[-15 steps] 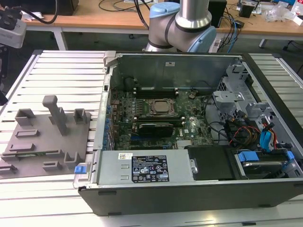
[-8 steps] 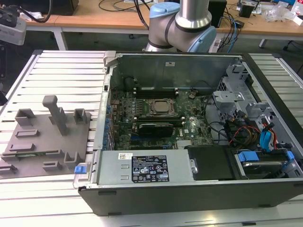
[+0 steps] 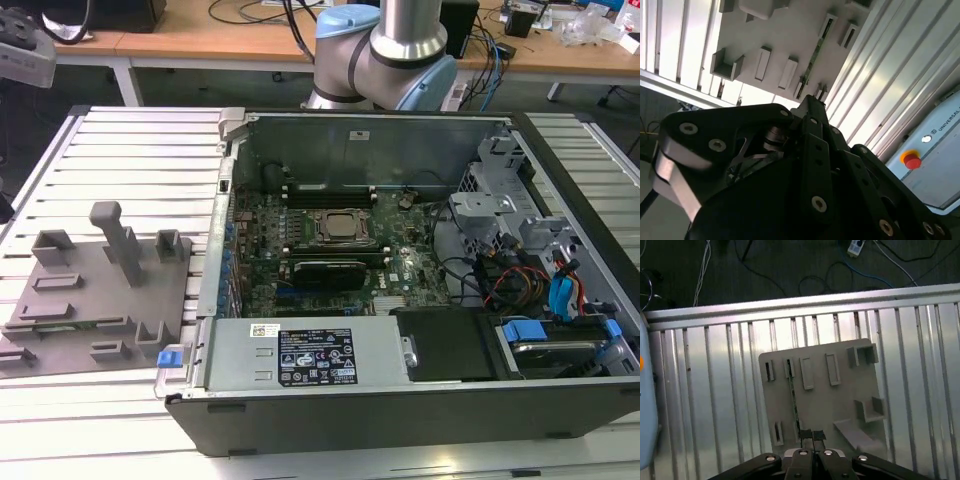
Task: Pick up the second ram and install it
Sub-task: 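Pick up the second ram and move it above second insertion slot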
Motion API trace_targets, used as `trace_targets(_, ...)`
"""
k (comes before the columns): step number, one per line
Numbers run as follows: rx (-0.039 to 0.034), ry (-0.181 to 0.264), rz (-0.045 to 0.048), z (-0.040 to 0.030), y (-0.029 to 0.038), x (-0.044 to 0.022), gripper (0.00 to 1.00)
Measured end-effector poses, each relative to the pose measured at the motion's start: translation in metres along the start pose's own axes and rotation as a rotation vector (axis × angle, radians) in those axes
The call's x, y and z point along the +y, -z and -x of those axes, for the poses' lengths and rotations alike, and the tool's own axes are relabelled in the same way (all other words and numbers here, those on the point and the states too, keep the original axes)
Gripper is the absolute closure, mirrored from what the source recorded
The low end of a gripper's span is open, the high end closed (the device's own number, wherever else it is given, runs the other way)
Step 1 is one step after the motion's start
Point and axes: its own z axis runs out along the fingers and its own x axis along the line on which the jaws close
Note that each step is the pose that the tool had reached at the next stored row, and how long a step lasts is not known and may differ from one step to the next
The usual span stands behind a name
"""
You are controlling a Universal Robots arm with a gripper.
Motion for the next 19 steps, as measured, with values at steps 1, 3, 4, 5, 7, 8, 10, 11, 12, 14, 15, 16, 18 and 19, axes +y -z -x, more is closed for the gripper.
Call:
trace_targets(1, 0.0008, 0.017, 0.0004, 0.0000, 0.0000, 0.0000, 0.89)
trace_targets(3, 0.0020, 0.046, 0.0011, 0.0000, 0.0000, 0.0000, 0.89)
trace_targets(4, 0.0030, 0.067, 0.0016, 0.0000, 0.0000, 0.0000, 0.89)
trace_targets(5, 0.0036, 0.078, 0.0019, 0.0000, 0.0000, 0.0000, 0.89)
trace_targets(7, 0.0048, 0.107, 0.0026, 0.0000, 0.0000, 0.0000, 0.89)
trace_targets(8, 0.0053, 0.117, 0.0028, 0.0000, 0.0000, 0.0000, 0.89)
trace_targets(10, 0.0063, 0.139, 0.0033, 0.0000, 0.0000, 0.0000, 0.89)
trace_targets(11, 0.0066, 0.146, 0.0035, 0.0000, 0.0000, 0.0000, 0.89)
trace_targets(12, 0.0070, 0.155, 0.0038, 0.0000, 0.0000, 0.0000, 0.89)
trace_targets(14, 0.0083, 0.182, 0.0044, 0.0000, 0.0000, 0.0000, 0.89)
trace_targets(15, 0.0088, 0.194, 0.0047, 0.0000, 0.0000, 0.0000, 0.89)
trace_targets(16, 0.0093, 0.207, 0.0050, 0.0000, 0.0000, 0.0000, 0.89)
trace_targets(18, 0.0105, 0.232, 0.0056, 0.0000, 0.0000, 0.0000, 0.89)
trace_targets(19, 0.0112, 0.247, 0.0059, 0.0000, 0.0000, 0.0000, 0.89)
